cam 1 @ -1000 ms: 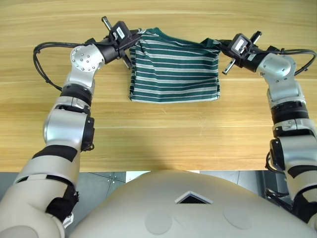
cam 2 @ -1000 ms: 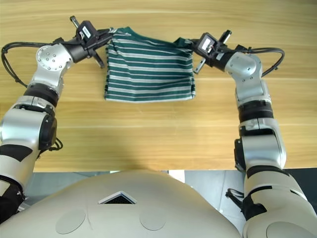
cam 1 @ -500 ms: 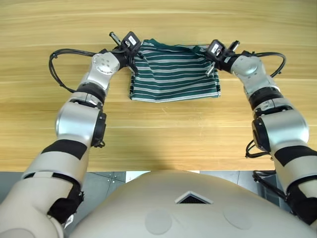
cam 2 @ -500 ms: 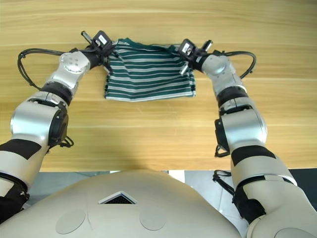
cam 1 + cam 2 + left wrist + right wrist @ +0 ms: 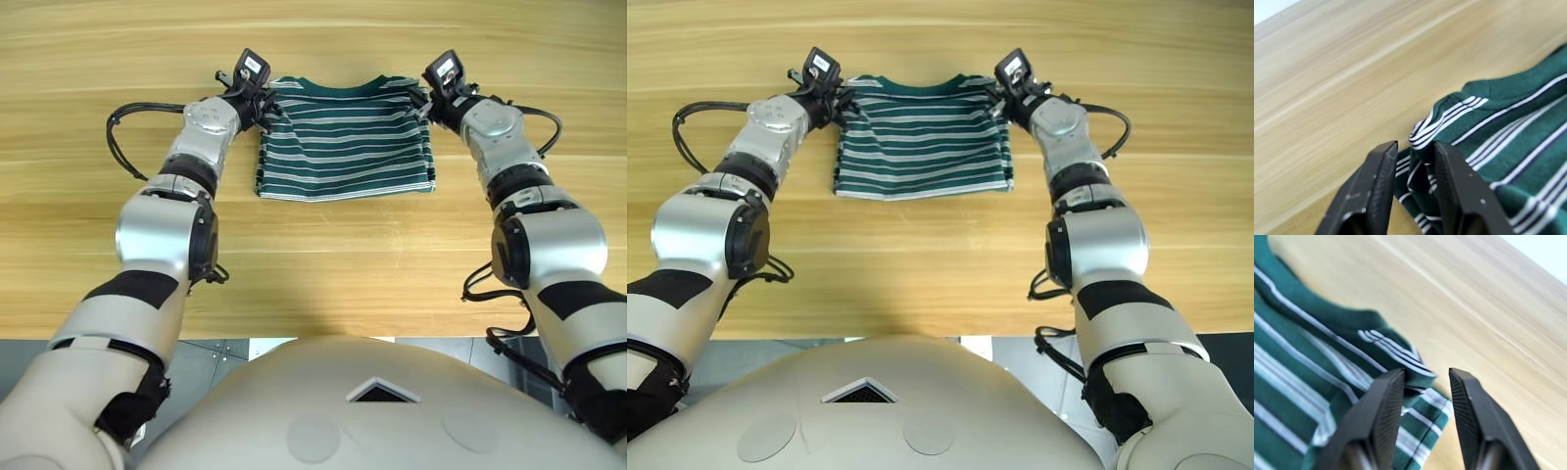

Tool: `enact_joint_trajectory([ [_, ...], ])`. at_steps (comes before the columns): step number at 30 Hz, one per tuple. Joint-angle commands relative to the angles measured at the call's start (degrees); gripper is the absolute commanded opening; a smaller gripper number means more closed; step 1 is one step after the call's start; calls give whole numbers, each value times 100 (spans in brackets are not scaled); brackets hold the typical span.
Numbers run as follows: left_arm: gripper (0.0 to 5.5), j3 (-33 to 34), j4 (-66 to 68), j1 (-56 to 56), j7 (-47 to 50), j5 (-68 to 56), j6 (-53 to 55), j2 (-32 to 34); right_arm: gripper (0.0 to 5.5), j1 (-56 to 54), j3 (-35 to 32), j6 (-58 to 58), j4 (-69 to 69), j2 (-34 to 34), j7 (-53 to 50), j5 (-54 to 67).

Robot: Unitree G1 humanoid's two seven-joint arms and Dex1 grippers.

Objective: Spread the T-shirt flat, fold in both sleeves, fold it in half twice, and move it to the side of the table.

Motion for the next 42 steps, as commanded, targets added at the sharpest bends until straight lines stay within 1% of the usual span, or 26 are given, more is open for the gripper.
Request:
enact_joint_trajectory([
  [1,195,529,19,-435,-193,-406,284,-58,229,-307,-550,169,111,111,-182,446],
  [3,225,813,20,-540,-181,-610,416,-61,263,-328,-671,154,140,132,-370,496],
  [5,257,1132,23,-637,118,-816,530,-12,298,-300,-738,-6,146,110,-598,480],
  [7,287,1244,7,-662,381,-816,390,54,334,-173,-719,-273,114,33,-489,429],
  [9,316,1237,-29,-621,158,-759,104,76,367,-9,-625,-606,55,-67,-234,343],
  [10,333,1151,-68,-519,-188,-685,-196,91,386,122,-549,-885,-15,-143,67,304],
  [12,338,883,-131,-239,-857,-463,-785,169,414,370,-248,-1394,-136,-333,460,39],
  [14,338,648,-153,-3,-1263,-284,-1184,232,452,560,19,-1695,-199,-508,671,-217],
  [17,338,438,-162,231,-1509,-143,-1514,308,502,802,350,-1926,-264,-732,897,-528],
  [20,338,525,-172,305,-1498,-248,-1581,410,539,1119,643,-2129,-387,-935,1381,-720],
  [23,338,627,-175,334,-1502,-392,-1598,445,539,1642,1022,-2370,-666,-1167,1953,-924],
  [25,338,648,-181,362,-1509,-408,-1631,453,539,2103,1217,-2571,-1050,-1306,2658,-791],
  [26,338,653,-185,365,-1517,-423,-1644,459,539,2454,1275,-2610,-1552,-1370,3209,-443],
  [28,338,683,-192,347,-1525,-477,-1653,491,539,3477,1549,-2304,-3552,-1701,4305,745],
  [29,338,704,-193,338,-1520,-501,-1653,519,539,3918,1688,-2058,-4594,-1896,4687,1347],
  [31,338,737,-193,304,-1489,-534,-1644,567,539,4619,1843,-1535,-6723,-2388,5037,2623],
  [33,338,727,-193,268,-1453,-542,-1645,584,539,5102,1792,-1211,-8507,-2768,5191,3798],
  [35,338,709,-194,260,-1434,-536,-1652,585,539,5297,1718,-1006,-9367,-2905,5314,4428],
  [36,338,690,-195,269,-1426,-525,-1665,587,539,5287,1666,-904,-9499,-2894,5339,4542],
  [38,338,620,-208,319,-1427,-469,-1739,611,539,4908,1490,-718,-9042,-2573,4995,4147],
  [40,338,529,-235,382,-1581,-409,-1877,629,539,4342,1323,-515,-8377,-2095,4284,3546],
  [42,338,310,-282,492,-1898,-253,-2141,655,539,3636,1253,-368,-7683,-1562,3320,2703],
])
